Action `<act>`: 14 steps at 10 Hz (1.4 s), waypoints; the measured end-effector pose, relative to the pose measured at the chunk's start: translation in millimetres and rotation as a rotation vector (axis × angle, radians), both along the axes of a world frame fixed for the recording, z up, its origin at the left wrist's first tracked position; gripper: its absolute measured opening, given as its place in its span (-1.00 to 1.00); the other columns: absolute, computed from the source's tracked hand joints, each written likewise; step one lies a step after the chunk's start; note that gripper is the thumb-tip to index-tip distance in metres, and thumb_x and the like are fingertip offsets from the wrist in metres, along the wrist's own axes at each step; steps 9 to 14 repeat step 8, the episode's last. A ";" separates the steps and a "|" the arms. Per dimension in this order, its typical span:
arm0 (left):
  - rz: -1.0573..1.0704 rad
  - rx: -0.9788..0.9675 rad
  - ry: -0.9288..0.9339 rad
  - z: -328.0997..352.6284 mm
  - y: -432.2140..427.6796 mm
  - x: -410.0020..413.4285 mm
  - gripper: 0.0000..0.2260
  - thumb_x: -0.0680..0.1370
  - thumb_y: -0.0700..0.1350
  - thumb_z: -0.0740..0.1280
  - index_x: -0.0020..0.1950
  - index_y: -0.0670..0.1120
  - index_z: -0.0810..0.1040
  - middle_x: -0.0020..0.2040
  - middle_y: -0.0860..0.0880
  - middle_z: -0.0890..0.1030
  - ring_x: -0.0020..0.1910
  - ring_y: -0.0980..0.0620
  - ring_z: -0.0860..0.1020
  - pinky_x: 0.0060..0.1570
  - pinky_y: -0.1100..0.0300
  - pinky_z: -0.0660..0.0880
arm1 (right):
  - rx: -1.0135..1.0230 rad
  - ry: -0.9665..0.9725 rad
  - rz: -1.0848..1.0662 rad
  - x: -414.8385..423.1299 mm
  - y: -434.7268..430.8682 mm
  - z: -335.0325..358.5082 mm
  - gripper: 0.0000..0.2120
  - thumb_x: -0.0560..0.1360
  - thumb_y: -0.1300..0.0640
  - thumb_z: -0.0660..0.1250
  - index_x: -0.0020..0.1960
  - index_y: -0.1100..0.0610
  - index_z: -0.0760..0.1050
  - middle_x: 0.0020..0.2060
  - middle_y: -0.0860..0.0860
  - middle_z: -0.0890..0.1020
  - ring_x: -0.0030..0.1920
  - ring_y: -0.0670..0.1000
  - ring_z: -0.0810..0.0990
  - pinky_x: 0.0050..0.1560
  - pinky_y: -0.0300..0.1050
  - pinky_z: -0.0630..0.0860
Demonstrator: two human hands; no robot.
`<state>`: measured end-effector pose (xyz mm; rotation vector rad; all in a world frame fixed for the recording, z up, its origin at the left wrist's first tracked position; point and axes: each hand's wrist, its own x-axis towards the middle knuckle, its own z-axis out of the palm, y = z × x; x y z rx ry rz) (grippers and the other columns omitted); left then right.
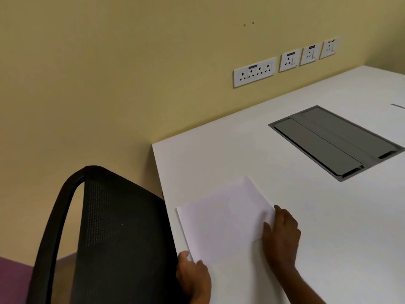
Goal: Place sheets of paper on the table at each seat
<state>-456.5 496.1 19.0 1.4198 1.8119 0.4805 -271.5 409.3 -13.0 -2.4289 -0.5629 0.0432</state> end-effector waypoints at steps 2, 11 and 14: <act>-0.388 0.309 0.287 -7.8 -4.4 -4.1 -0.48 0.49 -0.36 0.37 0.44 -0.10 0.45 0.47 -0.12 0.42 0.50 -0.14 0.31 0.38 -0.01 0.31 | -0.227 -0.219 0.210 1.7 -4.9 -4.5 -0.54 0.40 0.43 0.10 0.20 0.27 0.58 0.28 0.20 0.59 0.34 0.29 0.49 0.30 0.21 0.35; -0.864 0.711 0.366 29.3 -10.1 4.3 -0.47 0.69 -0.03 -0.11 0.28 -0.21 0.60 0.33 -0.21 0.58 0.35 -0.22 0.52 0.39 -0.04 0.38 | -0.125 -0.336 0.390 -8.5 -25.5 37.8 -0.66 0.63 0.11 0.12 0.26 0.22 0.54 0.40 0.20 0.49 0.49 0.25 0.35 0.47 0.17 0.19; -0.864 0.711 0.366 29.3 -10.1 4.3 -0.47 0.69 -0.03 -0.11 0.28 -0.21 0.60 0.33 -0.21 0.58 0.35 -0.22 0.52 0.39 -0.04 0.38 | -0.125 -0.336 0.390 -8.5 -25.5 37.8 -0.66 0.63 0.11 0.12 0.26 0.22 0.54 0.40 0.20 0.49 0.49 0.25 0.35 0.47 0.17 0.19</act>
